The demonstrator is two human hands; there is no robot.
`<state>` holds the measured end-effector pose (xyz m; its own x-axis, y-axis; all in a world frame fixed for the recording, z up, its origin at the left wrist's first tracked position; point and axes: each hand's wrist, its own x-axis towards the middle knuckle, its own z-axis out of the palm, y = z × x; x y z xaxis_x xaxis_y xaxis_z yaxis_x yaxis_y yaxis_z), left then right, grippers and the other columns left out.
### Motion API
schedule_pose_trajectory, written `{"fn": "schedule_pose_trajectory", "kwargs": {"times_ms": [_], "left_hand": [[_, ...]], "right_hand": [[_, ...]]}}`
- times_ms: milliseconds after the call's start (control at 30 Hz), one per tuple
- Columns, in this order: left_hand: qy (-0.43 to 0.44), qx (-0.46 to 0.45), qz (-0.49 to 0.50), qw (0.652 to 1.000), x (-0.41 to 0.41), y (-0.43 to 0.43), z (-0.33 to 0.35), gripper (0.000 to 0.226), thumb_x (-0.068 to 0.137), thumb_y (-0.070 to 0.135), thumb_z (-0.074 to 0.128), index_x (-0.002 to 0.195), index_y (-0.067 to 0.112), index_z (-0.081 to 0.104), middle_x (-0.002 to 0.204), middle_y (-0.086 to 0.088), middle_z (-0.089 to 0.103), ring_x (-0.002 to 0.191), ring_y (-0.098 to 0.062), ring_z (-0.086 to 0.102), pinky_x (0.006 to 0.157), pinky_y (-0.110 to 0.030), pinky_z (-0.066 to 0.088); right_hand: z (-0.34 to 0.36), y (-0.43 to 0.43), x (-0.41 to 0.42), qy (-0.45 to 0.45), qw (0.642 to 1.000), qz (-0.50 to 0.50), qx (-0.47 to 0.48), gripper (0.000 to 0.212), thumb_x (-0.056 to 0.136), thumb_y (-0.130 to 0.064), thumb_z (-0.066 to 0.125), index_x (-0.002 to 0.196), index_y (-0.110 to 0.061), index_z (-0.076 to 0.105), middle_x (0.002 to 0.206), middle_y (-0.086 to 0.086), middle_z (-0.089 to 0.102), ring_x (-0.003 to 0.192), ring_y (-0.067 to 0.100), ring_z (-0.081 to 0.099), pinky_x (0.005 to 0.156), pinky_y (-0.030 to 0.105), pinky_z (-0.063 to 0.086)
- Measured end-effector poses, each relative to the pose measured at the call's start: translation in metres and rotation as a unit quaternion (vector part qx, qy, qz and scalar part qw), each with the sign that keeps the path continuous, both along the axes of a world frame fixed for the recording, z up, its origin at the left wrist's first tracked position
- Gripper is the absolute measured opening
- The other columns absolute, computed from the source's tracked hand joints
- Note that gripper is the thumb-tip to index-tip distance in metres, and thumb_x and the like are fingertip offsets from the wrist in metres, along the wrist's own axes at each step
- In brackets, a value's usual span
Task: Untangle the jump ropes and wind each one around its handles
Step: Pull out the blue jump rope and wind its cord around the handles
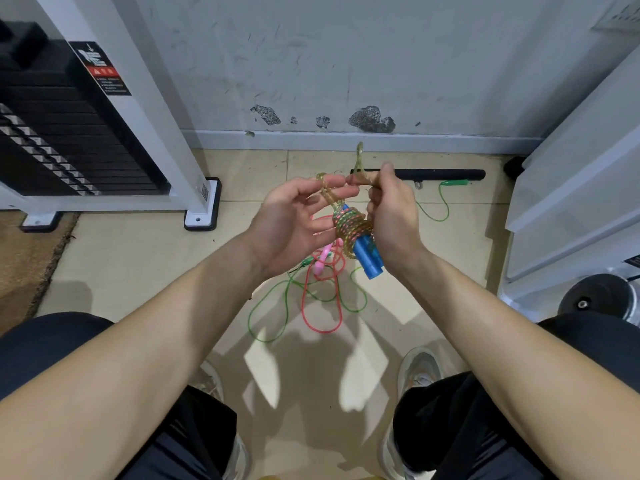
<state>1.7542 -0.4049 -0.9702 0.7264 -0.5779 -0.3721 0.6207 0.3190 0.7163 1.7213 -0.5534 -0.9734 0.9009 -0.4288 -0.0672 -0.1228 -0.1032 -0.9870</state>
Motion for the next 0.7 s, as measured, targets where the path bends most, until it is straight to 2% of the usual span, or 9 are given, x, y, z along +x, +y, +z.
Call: {"fn": "schedule_pose_trajectory", "kwargs": {"times_ms": [100, 167, 233, 333, 433, 567, 633, 700], "left_hand": [[0.015, -0.024, -0.002, 1.0, -0.0004, 0.0007, 0.0008, 0.033, 0.093, 0.025, 0.042, 0.115, 0.009, 0.061, 0.128, -0.014, 0.067, 0.112, -0.037, 0.049, 0.111, -0.049, 0.034], [0.021, -0.037, -0.002, 0.999, -0.0008, 0.0012, 0.0008, 0.035, 0.087, 0.028, 0.047, 0.112, 0.008, 0.062, 0.129, -0.017, 0.066, 0.111, -0.039, 0.041, 0.112, -0.05, 0.031], [0.02, -0.052, -0.005, 0.998, -0.0006, 0.0021, -0.0008, 0.037, 0.087, 0.03, 0.049, 0.112, 0.006, 0.062, 0.131, -0.02, 0.064, 0.107, -0.039, 0.035, 0.103, -0.05, 0.03], [0.019, -0.066, -0.001, 0.998, -0.0009, 0.0015, -0.0001, 0.037, 0.097, 0.031, 0.037, 0.115, 0.006, 0.058, 0.133, -0.02, 0.063, 0.097, -0.038, 0.06, 0.104, -0.049, 0.037], [0.024, -0.087, 0.004, 0.996, -0.0027, 0.0002, 0.0011, 0.04, 0.1, 0.033, 0.034, 0.118, 0.005, 0.056, 0.135, -0.019, 0.062, 0.107, -0.041, 0.061, 0.109, -0.053, 0.041], [0.027, -0.073, 0.007, 0.997, -0.0038, -0.0022, -0.0013, 0.039, 0.099, 0.034, 0.036, 0.119, 0.008, 0.058, 0.136, -0.016, 0.062, 0.116, -0.039, 0.055, 0.115, -0.054, 0.03], [0.028, -0.074, 0.004, 0.997, -0.0045, -0.0028, -0.0036, 0.037, 0.099, 0.034, 0.037, 0.115, 0.01, 0.059, 0.139, -0.014, 0.06, 0.118, -0.039, 0.049, 0.117, -0.054, 0.023], [0.026, -0.074, -0.003, 0.997, -0.0049, -0.0028, -0.0051, 0.038, 0.099, 0.037, 0.037, 0.113, 0.01, 0.06, 0.136, -0.011, 0.061, 0.117, -0.039, 0.047, 0.116, -0.052, 0.025]], "right_hand": [[0.0024, 0.002, -0.0047, -0.025, 0.998, 0.006, -0.064, 0.038, 0.105, -0.035, 0.041, 0.085, -0.017, 0.068, 0.062, -0.022, 0.062, 0.063, -0.002, 0.054, 0.068, 0.029, 0.042], [0.0035, 0.0028, -0.0051, -0.034, 0.996, -0.007, -0.079, 0.034, 0.105, -0.03, 0.046, 0.084, -0.014, 0.067, 0.058, -0.025, 0.06, 0.061, -0.004, 0.052, 0.066, 0.024, 0.039], [0.0026, 0.003, -0.0046, -0.035, 0.995, -0.027, -0.089, 0.031, 0.104, -0.029, 0.05, 0.081, -0.015, 0.066, 0.051, -0.024, 0.054, 0.054, -0.003, 0.049, 0.059, 0.02, 0.034], [0.0004, 0.0026, -0.0042, -0.04, 0.992, -0.06, -0.102, 0.027, 0.1, -0.029, 0.056, 0.076, -0.018, 0.064, 0.055, -0.016, 0.053, 0.052, 0.001, 0.046, 0.055, 0.019, 0.034], [-0.0003, 0.0006, -0.0023, -0.044, 0.988, -0.087, -0.12, 0.027, 0.094, -0.027, 0.061, 0.071, -0.013, 0.064, 0.053, -0.01, 0.044, 0.052, 0.009, 0.036, 0.052, 0.023, 0.03], [-0.0009, -0.0005, -0.0031, -0.045, 0.983, -0.089, -0.154, 0.028, 0.09, -0.023, 0.062, 0.068, -0.006, 0.059, 0.057, 0.001, 0.041, 0.054, 0.011, 0.032, 0.05, 0.026, 0.027], [-0.0008, -0.0012, -0.0036, -0.043, 0.982, -0.087, -0.162, 0.028, 0.088, -0.021, 0.062, 0.065, -0.006, 0.056, 0.055, 0.0, 0.039, 0.053, 0.01, 0.031, 0.05, 0.025, 0.027], [-0.0004, -0.0022, -0.0038, -0.041, 0.982, -0.081, -0.163, 0.03, 0.086, -0.02, 0.063, 0.061, -0.008, 0.052, 0.05, -0.007, 0.035, 0.051, 0.01, 0.031, 0.048, 0.022, 0.025]]}}
